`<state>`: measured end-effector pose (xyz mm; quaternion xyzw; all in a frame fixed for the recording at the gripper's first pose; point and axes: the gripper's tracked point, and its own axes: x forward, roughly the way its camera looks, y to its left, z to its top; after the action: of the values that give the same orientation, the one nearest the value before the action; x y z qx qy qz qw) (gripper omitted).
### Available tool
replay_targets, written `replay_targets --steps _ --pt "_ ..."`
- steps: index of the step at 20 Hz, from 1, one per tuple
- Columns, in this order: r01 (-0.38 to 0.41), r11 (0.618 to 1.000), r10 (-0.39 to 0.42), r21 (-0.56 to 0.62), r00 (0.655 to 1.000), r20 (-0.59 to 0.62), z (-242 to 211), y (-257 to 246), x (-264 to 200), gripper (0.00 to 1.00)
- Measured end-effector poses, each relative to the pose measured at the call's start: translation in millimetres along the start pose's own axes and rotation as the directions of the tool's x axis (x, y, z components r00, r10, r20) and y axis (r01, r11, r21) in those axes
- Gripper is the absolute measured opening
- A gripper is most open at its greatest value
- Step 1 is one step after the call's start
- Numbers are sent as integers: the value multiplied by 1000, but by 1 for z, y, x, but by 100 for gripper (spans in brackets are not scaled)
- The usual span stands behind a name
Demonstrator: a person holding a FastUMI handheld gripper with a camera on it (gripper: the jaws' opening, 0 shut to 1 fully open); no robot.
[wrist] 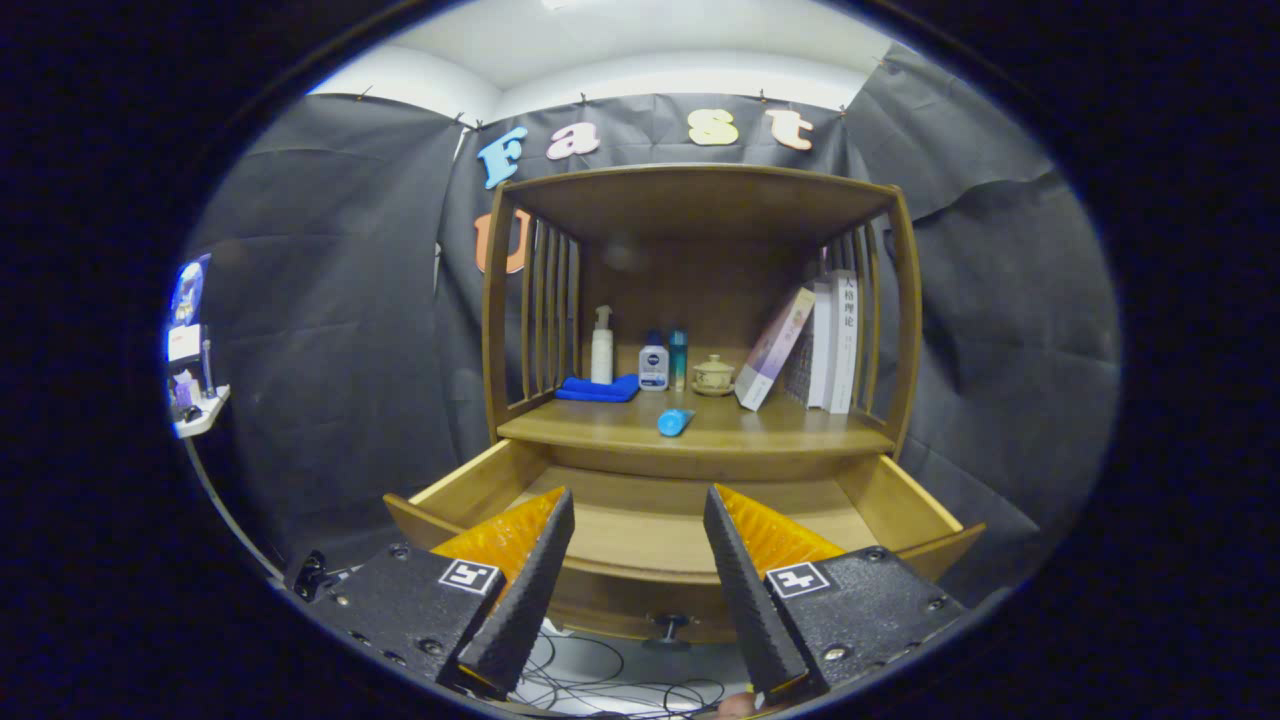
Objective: Pull open the drawer, take out the items inside it, and place them on the countertop above the cabinet.
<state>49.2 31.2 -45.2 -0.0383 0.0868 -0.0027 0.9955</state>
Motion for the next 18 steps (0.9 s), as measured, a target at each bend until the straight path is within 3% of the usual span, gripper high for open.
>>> replay_targets --steps 3,11,18 --pt "-5 1000 5 23 1000 -19 -36 1 -1 100" --pt "66 998 -66 13 998 1 -81 -16 9 100" --pt "133 989 -128 64 989 -69 -114 -26 32 100"
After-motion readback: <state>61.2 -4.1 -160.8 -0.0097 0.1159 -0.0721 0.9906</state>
